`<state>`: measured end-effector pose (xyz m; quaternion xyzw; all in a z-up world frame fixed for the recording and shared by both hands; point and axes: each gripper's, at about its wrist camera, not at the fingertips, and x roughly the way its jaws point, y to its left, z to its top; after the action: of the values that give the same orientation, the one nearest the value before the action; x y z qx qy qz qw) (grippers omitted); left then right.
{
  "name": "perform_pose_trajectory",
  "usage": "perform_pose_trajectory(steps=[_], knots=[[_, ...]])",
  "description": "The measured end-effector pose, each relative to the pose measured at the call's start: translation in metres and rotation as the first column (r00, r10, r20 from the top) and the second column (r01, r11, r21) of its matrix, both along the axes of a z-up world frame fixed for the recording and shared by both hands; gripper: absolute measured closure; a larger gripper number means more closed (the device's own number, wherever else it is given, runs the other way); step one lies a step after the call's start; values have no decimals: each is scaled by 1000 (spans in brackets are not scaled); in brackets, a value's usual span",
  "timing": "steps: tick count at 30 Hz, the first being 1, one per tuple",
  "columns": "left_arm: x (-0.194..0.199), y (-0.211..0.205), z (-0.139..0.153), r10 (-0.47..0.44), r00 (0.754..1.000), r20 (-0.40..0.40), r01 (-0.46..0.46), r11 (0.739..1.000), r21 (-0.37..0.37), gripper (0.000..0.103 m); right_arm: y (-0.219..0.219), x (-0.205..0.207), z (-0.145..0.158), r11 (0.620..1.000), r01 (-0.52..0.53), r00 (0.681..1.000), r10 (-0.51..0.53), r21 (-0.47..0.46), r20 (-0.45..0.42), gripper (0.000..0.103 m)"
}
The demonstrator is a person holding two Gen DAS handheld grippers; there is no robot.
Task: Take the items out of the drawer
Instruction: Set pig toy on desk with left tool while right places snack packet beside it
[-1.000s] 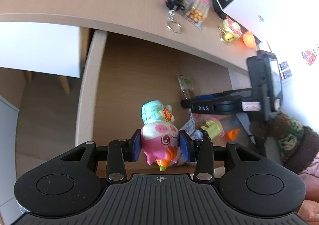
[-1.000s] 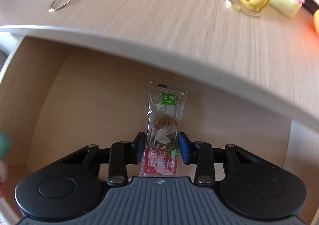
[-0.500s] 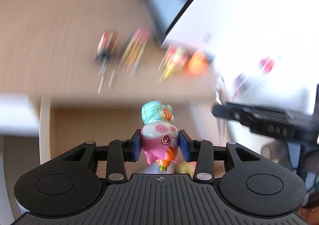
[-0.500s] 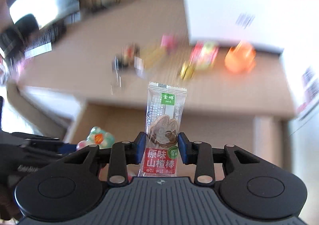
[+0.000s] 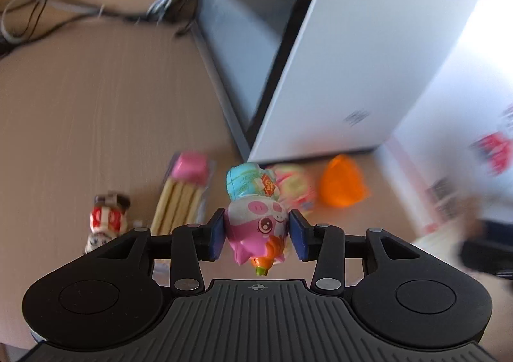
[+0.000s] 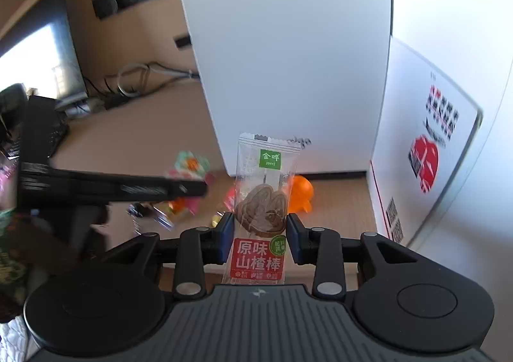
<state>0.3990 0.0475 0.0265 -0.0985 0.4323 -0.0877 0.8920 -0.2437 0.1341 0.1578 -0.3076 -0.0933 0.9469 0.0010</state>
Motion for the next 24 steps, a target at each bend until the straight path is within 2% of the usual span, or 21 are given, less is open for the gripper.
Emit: perform_pose_trajectory(steps=[3,4,12,17,24], knots=[[-2,1,-12,10,1000,-2,-10,998,58,57,5,-4,-9,1000,17,1000,-17,16,11,69],[-4,2,-13,8,1000,3,-9,998,61,57,8,2,-22,1000,24,1000,-24,17,14,69],[-6,2,5,-4,999,50,0,996,89,58,11,-12,-36,998,60,995,-61,12,83,69],[-31,19,26,36,985,170,-38,999,6,58,14,-17,-46,997,70,993,-71,17,94,69],[-79,54,30,117,977,180,-97,989,-116,58,28,-39,-56,986,150,985,-155,68,78,69]])
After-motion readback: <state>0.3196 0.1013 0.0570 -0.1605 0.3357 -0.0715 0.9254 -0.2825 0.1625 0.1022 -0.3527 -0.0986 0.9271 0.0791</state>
